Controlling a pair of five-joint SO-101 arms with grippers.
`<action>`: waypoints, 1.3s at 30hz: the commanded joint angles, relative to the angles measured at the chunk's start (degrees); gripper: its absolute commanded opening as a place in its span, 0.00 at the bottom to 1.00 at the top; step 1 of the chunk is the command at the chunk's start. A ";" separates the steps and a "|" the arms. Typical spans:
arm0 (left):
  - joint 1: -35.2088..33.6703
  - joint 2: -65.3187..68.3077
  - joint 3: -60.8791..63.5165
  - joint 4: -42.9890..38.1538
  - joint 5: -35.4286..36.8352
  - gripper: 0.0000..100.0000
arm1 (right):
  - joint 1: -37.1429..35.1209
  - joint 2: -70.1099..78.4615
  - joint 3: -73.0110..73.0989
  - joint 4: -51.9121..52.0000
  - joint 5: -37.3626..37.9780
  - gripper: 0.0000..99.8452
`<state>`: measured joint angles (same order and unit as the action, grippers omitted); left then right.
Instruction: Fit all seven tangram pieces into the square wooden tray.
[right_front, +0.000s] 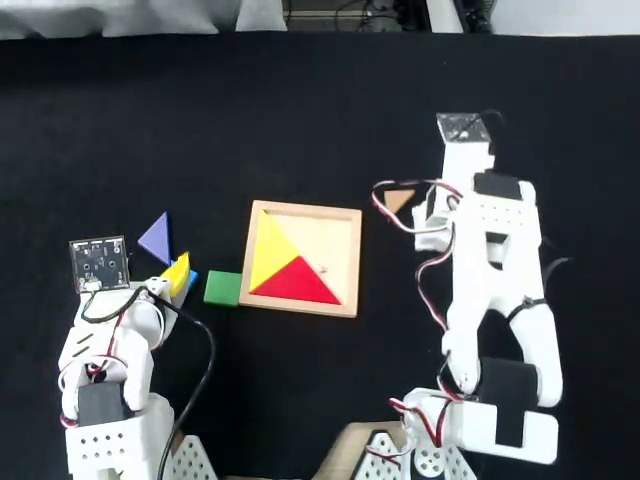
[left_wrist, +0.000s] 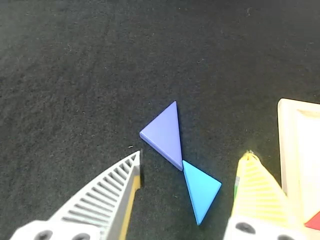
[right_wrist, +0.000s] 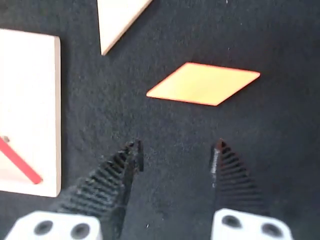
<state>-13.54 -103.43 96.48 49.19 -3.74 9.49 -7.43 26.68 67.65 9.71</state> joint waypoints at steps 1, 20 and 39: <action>-0.22 -0.62 0.92 0.53 -0.35 0.30 | 0.26 0.04 -3.91 -3.43 -0.09 0.23; -0.13 -0.62 0.92 0.53 -0.35 0.30 | 5.89 38.81 -45.76 6.24 4.75 0.01; -0.13 -0.62 0.92 0.62 -0.35 0.30 | -3.25 52.26 -58.77 30.07 16.88 0.01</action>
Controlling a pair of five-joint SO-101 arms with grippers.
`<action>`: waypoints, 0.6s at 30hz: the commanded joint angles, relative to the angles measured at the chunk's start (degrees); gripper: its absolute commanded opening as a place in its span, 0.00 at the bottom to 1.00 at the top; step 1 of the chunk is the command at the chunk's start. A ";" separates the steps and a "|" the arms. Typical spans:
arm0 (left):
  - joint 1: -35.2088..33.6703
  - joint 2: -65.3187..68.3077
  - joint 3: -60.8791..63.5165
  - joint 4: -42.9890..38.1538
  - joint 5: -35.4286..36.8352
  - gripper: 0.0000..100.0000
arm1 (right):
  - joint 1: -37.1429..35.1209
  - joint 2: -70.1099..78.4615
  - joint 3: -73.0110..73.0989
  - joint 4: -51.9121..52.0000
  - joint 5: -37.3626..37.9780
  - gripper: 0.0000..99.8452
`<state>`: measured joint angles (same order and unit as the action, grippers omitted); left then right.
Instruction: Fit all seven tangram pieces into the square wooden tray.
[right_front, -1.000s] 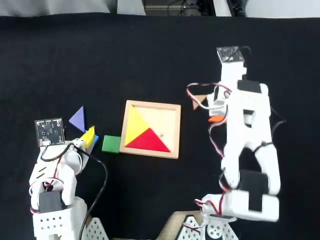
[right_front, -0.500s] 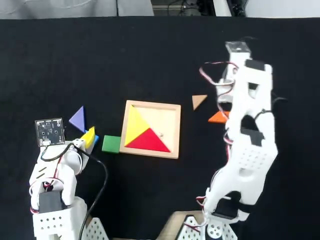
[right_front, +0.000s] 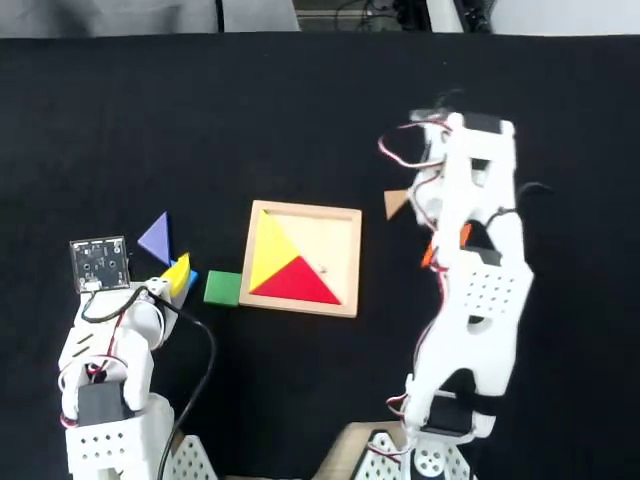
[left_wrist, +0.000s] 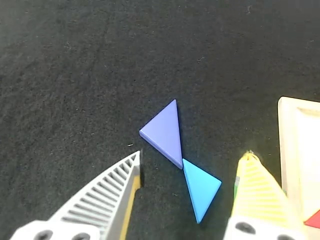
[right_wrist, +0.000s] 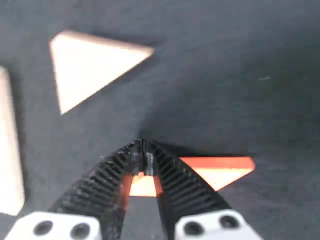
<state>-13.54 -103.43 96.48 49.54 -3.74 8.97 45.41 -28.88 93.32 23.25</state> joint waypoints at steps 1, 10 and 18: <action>-0.13 -0.62 0.92 0.26 -0.35 0.30 | -3.60 -0.66 -3.12 6.15 4.57 0.01; -0.22 -0.62 0.92 0.26 -0.35 0.30 | -2.99 -8.75 12.70 6.07 12.48 0.01; -0.22 -0.62 0.92 0.26 -0.35 0.30 | 3.43 -42.24 34.42 -6.86 12.40 0.01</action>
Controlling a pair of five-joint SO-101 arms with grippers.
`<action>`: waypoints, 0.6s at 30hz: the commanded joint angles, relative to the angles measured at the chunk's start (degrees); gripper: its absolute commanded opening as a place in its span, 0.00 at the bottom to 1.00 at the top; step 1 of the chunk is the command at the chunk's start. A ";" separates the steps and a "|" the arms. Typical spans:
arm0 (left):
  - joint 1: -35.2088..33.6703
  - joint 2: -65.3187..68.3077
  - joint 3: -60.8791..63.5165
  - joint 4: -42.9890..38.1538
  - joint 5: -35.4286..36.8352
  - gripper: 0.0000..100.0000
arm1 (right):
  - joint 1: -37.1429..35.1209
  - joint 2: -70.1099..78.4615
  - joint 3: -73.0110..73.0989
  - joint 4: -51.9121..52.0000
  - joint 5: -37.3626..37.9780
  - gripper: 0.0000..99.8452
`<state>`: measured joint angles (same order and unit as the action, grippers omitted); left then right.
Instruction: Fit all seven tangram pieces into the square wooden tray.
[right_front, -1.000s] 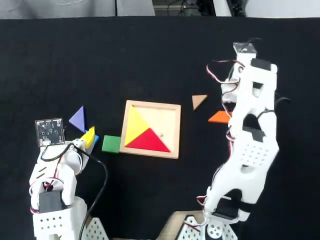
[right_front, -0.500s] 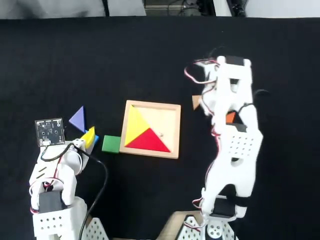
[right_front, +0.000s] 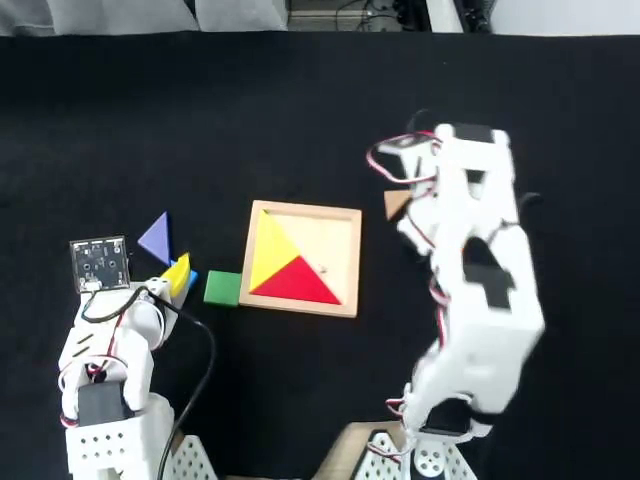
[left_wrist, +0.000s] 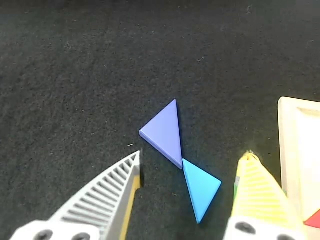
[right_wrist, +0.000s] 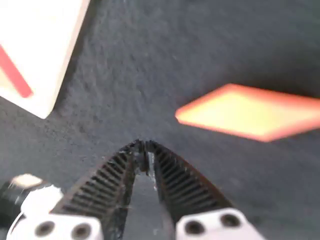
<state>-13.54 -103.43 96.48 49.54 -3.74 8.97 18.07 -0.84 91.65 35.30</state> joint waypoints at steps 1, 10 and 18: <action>-0.22 -0.62 0.92 0.26 -0.35 0.30 | 4.92 -17.27 9.01 -7.12 0.35 0.01; -0.13 -0.62 0.92 0.26 -0.35 0.30 | 15.30 -7.78 11.21 -18.37 -4.92 0.01; -0.13 -0.62 0.92 0.26 -0.35 0.30 | 15.56 7.43 -0.31 -18.55 -5.27 0.01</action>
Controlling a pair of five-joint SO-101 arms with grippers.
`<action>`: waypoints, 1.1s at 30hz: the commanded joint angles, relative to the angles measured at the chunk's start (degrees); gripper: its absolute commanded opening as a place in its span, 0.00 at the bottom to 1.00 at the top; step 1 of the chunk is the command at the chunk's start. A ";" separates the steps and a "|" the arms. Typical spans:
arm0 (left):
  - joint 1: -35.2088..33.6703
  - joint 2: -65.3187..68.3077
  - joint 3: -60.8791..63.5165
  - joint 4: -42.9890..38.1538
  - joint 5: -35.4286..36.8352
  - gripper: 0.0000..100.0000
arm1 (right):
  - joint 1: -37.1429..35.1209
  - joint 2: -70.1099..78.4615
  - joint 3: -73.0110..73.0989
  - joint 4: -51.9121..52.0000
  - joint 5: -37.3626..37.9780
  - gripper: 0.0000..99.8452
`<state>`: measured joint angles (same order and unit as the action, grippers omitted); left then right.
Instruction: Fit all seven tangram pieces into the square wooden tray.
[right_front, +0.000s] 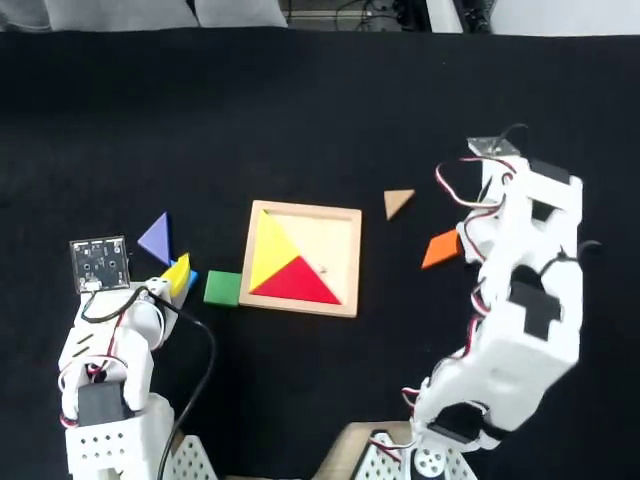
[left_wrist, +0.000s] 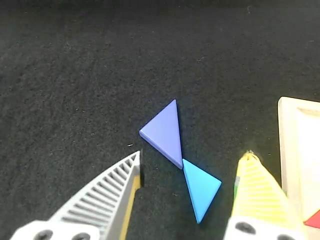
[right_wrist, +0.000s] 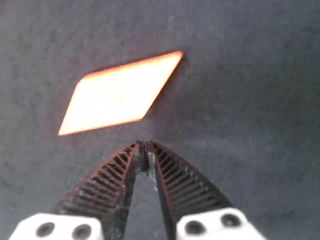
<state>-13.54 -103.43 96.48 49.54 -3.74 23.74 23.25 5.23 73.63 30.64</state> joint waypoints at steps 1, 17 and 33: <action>-0.13 -0.62 0.92 0.26 -0.35 0.30 | 0.79 3.82 -7.78 -0.44 -0.62 0.01; -0.13 -0.62 0.92 0.26 -0.35 0.30 | -12.92 10.77 -18.68 -0.53 -4.66 0.01; -0.13 -0.62 0.92 0.26 -0.35 0.30 | -21.19 6.99 -27.30 10.46 -13.10 0.01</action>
<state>-13.54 -103.43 96.48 49.54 -3.74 3.69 34.59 -17.89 79.87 23.52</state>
